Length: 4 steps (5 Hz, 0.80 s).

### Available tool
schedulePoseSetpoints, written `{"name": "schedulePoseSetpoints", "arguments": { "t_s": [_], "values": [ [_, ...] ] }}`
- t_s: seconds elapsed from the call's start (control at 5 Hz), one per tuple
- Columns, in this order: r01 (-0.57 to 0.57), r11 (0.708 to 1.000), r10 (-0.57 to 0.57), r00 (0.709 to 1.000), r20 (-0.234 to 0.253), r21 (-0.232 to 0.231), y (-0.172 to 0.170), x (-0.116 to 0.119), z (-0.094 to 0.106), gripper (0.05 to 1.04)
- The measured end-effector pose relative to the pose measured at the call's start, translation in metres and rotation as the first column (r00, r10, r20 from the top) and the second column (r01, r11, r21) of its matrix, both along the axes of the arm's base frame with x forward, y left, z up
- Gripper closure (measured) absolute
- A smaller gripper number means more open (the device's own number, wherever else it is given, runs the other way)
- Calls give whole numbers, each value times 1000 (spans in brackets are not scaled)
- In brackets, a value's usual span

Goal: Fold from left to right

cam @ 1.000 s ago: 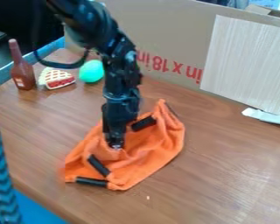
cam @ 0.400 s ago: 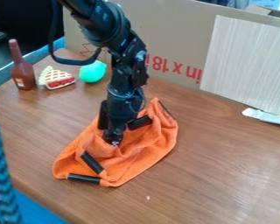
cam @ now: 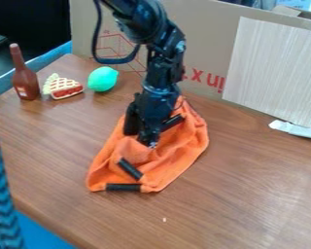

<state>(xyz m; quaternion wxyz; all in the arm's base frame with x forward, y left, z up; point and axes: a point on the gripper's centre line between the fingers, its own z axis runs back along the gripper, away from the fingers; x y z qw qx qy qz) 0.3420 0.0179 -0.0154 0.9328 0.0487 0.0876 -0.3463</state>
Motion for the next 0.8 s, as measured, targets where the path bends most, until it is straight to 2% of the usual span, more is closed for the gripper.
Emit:
{"name": "schedulePoseSetpoints", "arguments": {
  "t_s": [0.4,0.6,0.8],
  "values": [
    [-18,998,18,1000,4,-53,-44,31,5,84],
    [11,996,-11,1000,-1,-87,-69,32,8,83],
    [28,994,-27,1000,9,-102,-75,25,17,84]
  ]
}}
